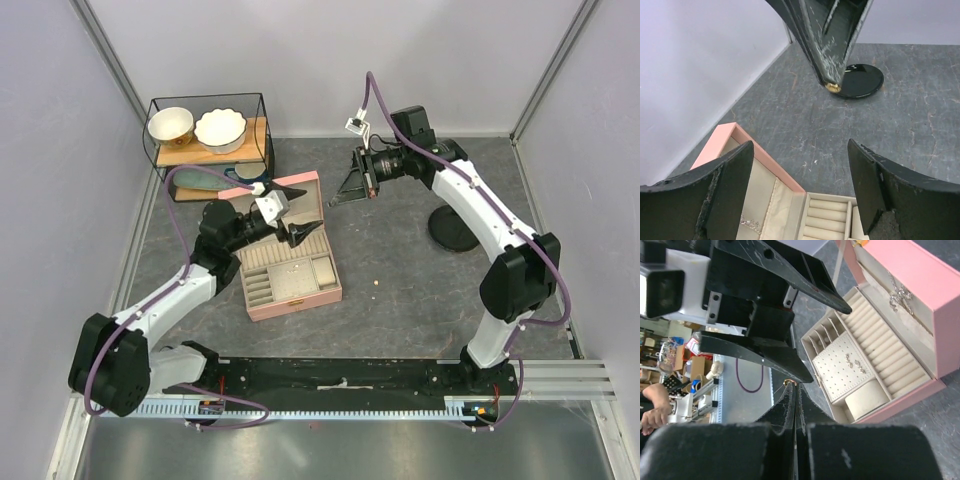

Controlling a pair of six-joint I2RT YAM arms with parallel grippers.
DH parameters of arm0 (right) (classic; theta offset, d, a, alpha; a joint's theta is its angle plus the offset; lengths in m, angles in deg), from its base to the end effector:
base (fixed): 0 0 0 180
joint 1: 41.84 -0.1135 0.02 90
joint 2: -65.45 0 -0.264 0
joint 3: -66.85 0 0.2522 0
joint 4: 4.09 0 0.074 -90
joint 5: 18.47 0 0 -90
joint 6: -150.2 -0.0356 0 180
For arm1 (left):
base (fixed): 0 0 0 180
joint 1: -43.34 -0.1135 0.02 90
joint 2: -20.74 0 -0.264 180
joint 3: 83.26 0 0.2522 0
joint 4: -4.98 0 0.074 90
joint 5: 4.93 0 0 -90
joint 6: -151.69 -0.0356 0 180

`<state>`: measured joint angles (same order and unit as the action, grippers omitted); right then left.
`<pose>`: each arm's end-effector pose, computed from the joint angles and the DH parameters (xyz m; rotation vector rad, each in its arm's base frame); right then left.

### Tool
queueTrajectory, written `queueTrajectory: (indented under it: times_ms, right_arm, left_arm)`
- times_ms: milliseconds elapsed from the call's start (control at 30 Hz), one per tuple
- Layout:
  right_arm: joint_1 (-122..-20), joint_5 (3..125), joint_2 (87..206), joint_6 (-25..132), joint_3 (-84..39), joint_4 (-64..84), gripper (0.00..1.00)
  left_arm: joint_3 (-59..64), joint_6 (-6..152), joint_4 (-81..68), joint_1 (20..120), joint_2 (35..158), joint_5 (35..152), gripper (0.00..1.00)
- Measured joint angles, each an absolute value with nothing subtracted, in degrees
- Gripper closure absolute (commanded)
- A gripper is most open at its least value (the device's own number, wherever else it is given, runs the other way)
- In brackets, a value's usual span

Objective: Organize the mixed jewelry

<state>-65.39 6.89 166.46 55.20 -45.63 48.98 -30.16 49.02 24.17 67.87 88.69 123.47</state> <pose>0.3395 0.1830 0.3635 -0.9441 2.0111 1.5470 0.2331 -0.1307 0.3013 0.9784 1.2000 -0.6636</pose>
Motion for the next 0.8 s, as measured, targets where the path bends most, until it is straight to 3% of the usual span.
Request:
queueTrajectory:
  times_ms: [233, 400, 800]
  right_arm:
    - [-64.95, 2.73, 167.12, 47.29, -46.98, 41.38, 1.00]
    - [-64.98, 1.75, 169.15, 44.71, -47.46, 38.43, 1.00]
    - [-64.98, 0.74, 174.37, 42.48, -48.12, 37.05, 1.00]
  left_arm:
    - [-34.84, 47.98, 36.30, 67.96, 88.84, 121.70, 0.17]
    - [-35.61, 47.80, 41.04, 68.48, 88.84, 121.15, 0.24]
    - [-31.85, 47.84, 35.14, 70.12, 88.77, 120.41, 0.24]
